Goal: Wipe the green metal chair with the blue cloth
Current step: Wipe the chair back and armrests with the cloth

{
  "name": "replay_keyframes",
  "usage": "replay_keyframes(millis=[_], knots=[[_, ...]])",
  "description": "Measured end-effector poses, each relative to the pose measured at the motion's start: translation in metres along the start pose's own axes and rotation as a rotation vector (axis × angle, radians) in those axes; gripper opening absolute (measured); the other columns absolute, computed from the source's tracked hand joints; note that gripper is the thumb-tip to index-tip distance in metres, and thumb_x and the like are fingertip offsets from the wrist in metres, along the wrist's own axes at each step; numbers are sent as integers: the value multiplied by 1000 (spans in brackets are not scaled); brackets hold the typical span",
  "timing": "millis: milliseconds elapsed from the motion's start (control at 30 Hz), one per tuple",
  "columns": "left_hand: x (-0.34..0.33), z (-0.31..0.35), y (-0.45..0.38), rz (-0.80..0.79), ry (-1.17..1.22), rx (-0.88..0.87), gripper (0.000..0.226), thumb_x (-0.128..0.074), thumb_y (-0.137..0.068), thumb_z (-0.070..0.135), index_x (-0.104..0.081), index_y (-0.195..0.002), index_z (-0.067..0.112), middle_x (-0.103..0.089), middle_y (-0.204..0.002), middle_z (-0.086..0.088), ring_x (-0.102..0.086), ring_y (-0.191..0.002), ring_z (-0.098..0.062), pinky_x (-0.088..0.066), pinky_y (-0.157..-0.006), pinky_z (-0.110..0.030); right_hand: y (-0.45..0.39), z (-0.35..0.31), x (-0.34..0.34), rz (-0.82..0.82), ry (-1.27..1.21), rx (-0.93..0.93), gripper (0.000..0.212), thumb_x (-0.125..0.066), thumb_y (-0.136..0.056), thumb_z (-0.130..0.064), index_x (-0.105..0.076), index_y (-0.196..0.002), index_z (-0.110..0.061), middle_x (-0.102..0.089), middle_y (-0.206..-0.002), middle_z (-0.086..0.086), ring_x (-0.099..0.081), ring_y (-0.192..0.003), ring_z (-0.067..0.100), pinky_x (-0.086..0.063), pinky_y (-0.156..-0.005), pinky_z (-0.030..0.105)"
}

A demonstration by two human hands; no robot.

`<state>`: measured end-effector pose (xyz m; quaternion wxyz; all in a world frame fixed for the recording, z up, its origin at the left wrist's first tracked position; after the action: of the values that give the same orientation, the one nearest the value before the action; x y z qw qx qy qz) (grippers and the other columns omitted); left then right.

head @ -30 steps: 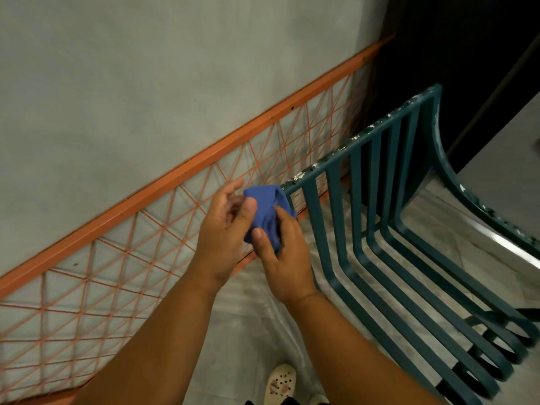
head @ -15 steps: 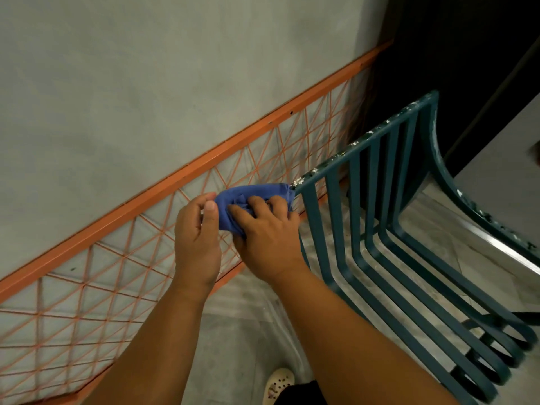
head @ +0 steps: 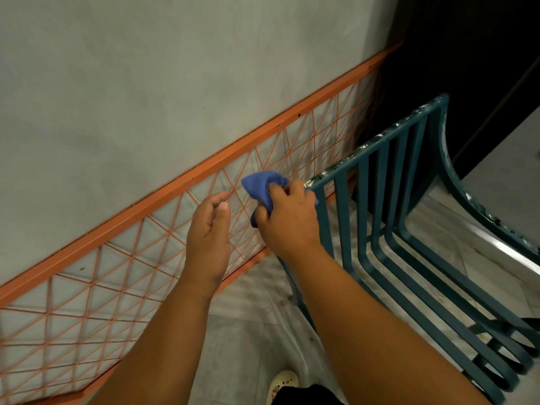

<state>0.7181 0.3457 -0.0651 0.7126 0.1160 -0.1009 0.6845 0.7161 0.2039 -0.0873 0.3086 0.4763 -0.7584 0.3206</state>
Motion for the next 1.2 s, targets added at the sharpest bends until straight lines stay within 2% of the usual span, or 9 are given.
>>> replay_keyframes(millis=[133, 267, 467, 600, 733, 867, 1000, 1100, 1200], knots=[[-6, -1, -3, -22, -16, 38, 29, -40, -101, 32, -56, -124, 31, -55, -121, 22, -49, -112, 9, -37, -87, -14, 8, 11, 2, -95, -92, 107, 38, -53, -86, -31, -56, -121, -17, -47, -118, 11, -50, -94, 31, -47, -77, 38], [-14, -5, -9, -77, -121, 146, 29, -44, -100, 25, -56, -126, 27, -58, -122, 14, -53, -111, -3, -39, -90, -22, 0, 17, 4, -53, -138, -43, 34, -53, -89, -27, -53, -121, -14, -43, -123, 11, -52, -93, 29, -43, -71, 30], [-21, -5, -12, -33, -108, 192, 21, -41, -99, 27, -58, -112, 28, -64, -112, 7, -58, -105, -8, -43, -84, -27, 15, 17, 7, -231, -233, 126, 44, -57, -85, -22, -51, -129, -15, -42, -129, 9, -54, -101, 29, -49, -83, 36], [-21, -1, -13, -36, -88, 177, 28, -42, -98, 32, -59, -121, 28, -61, -120, 10, -55, -112, -7, -41, -94, -28, -4, 20, 15, -175, -178, -69, 36, -53, -90, -25, -50, -123, -13, -41, -125, 12, -53, -94, 31, -47, -77, 35], [-22, 8, -15, -37, -69, 158, 20, -41, -100, 28, -59, -105, 33, -62, -102, 16, -57, -94, 1, -42, -76, -21, 7, 2, 8, -196, -137, 78, 37, -58, -86, -27, -55, -121, -15, -39, -124, 12, -47, -96, 27, -45, -74, 32], [-21, 3, -18, -39, -61, 154, 23, -42, -99, 29, -59, -115, 30, -61, -120, 9, -56, -111, -8, -45, -96, -31, 20, 24, 13, -228, -219, 169, 26, -64, -79, -17, -60, -104, -12, -47, -114, 9, -50, -86, 25, -43, -68, 29], [-20, -3, -19, -58, -73, 154, 23, -43, -98, 30, -60, -114, 32, -61, -120, 11, -54, -116, -8, -42, -101, -34, 47, 53, 10, -192, -625, -140, 14, -63, -82, -11, -60, -92, -20, -61, -91, 2, -60, -80, 20, -52, -68, 37], [-22, -1, -19, -75, -103, 151, 22, -43, -99, 30, -60, -113, 32, -59, -112, 16, -53, -113, -7, -41, -94, -29, 57, 62, 11, -102, -1137, -533, 29, -60, -91, -16, -57, -117, -27, -67, -99, 6, -65, -90, 18, -54, -78, 35], [-29, 5, -18, -94, -128, 129, 24, -42, -100, 28, -61, -115, 29, -56, -113, 16, -50, -110, -4, -38, -91, -26, 47, 60, 20, -38, -1191, -595, 29, -57, -94, -23, -51, -122, -28, -64, -109, 4, -62, -102, 17, -52, -87, 38]])
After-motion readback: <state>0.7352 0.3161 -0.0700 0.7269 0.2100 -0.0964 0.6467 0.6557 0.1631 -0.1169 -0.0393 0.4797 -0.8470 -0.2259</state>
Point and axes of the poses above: each hand's wrist, its own y-axis away from the middle knuckle, its own x-axis out of the back of the hand, z = x × y, the point moved 2 cm from there along -y, towards the middle knuckle
